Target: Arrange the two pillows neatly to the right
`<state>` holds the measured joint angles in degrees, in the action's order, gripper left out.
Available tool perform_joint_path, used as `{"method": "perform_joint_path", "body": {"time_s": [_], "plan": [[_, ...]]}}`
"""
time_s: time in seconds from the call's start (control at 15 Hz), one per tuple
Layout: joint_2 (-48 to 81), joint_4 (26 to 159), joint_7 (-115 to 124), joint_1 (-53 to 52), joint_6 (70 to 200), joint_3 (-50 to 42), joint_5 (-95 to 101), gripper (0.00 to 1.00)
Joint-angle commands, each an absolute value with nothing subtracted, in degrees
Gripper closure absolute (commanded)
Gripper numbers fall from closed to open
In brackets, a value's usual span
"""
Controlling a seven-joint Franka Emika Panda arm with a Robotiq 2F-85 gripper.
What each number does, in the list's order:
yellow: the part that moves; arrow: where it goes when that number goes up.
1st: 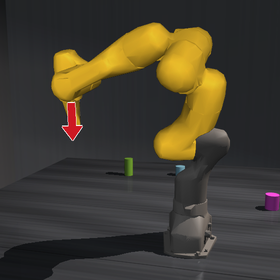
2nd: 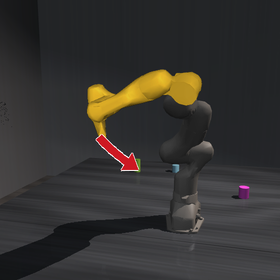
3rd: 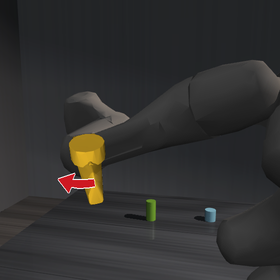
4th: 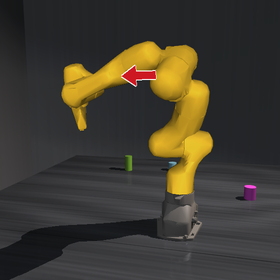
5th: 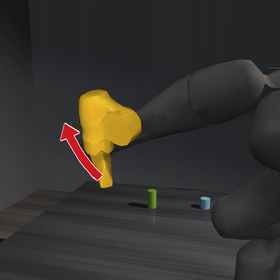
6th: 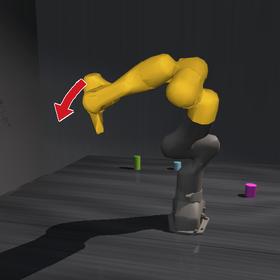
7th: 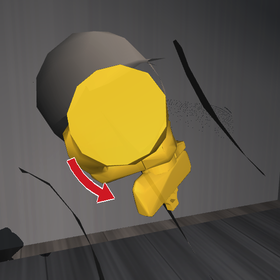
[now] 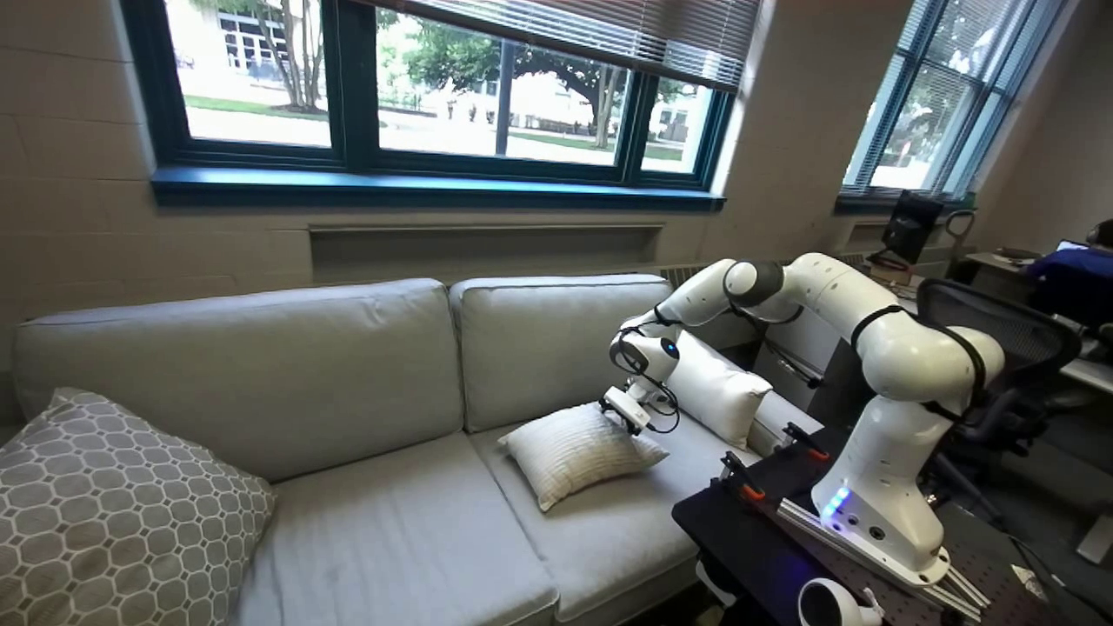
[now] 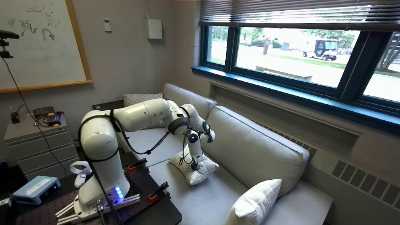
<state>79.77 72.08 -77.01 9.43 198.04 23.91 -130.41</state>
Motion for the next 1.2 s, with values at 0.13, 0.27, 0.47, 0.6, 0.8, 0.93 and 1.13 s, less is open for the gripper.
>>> {"method": "perform_joint_path", "body": {"time_s": [0.13,0.27,0.47,0.6,0.8,0.93,1.13], "plan": [[87.18,66.49,-84.45,17.4,198.03,34.08,-129.71,0.25],[84.25,69.43,-84.63,18.98,197.92,34.85,-130.38,0.4],[84.05,68.85,-84.82,19.07,197.82,35.1,-130.22,0.63],[86.49,65.96,-85.75,18.99,197.97,36.08,-129.36,0.78],[83.85,68.46,-84.75,19.34,197.26,35.78,-129.93,0.95],[85.57,66.25,-85.4,19.74,198.16,37.11,-129.12,0.99],[84.65,67.15,-84.8,19.78,197.28,36.55,-129.48,0.95]]}}
